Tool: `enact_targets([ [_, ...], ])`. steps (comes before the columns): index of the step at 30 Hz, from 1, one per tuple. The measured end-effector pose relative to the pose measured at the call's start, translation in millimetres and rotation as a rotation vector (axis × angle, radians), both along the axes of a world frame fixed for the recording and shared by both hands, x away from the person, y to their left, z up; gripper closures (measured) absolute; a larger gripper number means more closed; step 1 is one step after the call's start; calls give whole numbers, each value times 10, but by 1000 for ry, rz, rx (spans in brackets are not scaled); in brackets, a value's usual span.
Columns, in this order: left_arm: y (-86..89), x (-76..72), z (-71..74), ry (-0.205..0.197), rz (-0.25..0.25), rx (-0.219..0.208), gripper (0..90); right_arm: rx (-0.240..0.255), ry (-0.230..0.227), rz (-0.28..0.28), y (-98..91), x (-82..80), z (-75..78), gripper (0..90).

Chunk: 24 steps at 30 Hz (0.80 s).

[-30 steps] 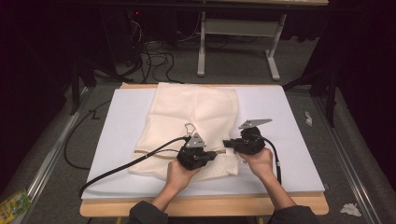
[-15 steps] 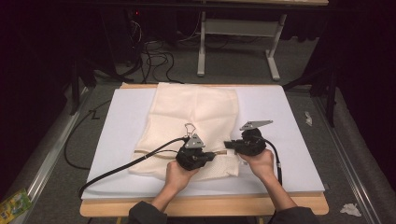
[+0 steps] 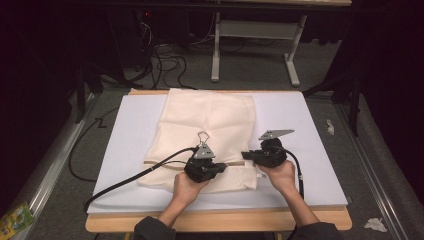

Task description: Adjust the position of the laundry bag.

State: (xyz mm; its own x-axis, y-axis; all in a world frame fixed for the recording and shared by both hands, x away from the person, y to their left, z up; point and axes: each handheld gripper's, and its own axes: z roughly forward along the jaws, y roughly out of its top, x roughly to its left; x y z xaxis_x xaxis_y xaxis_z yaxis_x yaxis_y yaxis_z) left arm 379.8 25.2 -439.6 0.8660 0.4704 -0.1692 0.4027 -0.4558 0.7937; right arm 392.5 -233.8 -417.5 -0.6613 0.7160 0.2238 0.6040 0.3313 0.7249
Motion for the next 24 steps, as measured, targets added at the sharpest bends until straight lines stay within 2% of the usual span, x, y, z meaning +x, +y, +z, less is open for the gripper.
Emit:
enact_targets([
  [16,91,0,37,-13,30,-6,873,5,-4,-24,-120,-4,13,879],
  [24,149,0,48,-18,39,-13,873,-6,-9,-29,-112,-8,20,879],
])
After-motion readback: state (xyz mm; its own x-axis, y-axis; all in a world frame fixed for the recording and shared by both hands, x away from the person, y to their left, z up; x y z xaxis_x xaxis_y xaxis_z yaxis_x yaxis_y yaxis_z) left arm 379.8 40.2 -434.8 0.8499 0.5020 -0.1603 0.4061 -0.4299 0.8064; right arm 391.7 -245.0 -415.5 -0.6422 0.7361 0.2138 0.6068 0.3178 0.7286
